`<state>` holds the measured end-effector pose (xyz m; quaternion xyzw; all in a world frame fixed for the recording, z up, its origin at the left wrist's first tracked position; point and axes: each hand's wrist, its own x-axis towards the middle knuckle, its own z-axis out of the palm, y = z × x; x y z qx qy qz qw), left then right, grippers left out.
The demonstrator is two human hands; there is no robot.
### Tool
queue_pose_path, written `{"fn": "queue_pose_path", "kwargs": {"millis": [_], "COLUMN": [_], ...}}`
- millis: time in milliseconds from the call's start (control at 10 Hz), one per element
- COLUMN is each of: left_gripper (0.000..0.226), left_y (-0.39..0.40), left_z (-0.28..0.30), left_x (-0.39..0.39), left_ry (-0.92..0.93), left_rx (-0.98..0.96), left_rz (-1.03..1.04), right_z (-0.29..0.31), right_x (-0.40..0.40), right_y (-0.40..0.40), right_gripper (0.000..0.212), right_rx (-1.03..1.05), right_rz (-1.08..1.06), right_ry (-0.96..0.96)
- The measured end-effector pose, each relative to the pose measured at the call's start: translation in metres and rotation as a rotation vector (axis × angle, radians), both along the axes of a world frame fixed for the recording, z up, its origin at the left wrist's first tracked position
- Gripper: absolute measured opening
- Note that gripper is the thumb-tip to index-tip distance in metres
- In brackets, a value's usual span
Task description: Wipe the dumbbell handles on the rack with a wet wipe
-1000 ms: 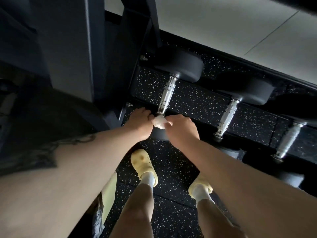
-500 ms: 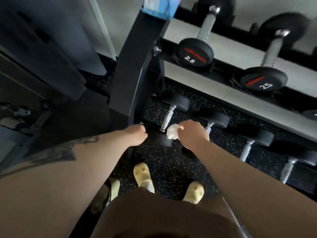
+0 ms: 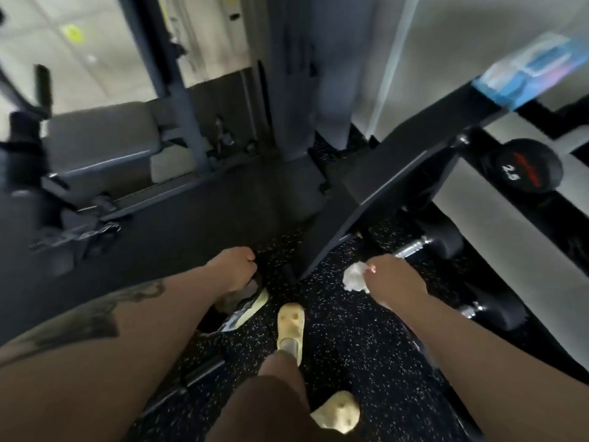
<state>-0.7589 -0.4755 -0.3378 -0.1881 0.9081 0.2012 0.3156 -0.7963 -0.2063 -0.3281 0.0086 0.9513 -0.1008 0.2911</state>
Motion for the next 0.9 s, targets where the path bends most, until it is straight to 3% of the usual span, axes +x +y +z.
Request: {"fn": "queue_pose_path", "kwargs": {"millis": [300, 600, 700, 900], "left_gripper": [0.033, 0.032, 0.033, 0.034], "left_y": [-0.108, -0.16, -0.187, -0.222], "left_z": [0.015, 0.002, -0.002, -0.009], "left_x": [0.118, 0.166, 0.172, 0.165], "left_ry": [0.079, 0.059, 0.05, 0.048], "left_rx": [-0.07, 0.004, 0.015, -0.004], "left_rz": [0.385, 0.505, 0.539, 0.532], "right_z": [0.022, 0.018, 0.019, 0.01], "right_x": [0.041, 0.048, 0.05, 0.048], "right_y": [-0.125, -0.254, -0.283, -0.288], "right_gripper": [0.022, 0.016, 0.022, 0.032], "right_rx": [-0.13, -0.228, -0.219, -0.206], "right_rz": [0.326, 0.46, 0.482, 0.425], "right_ry": [0.113, 0.086, 0.023, -0.015]}}
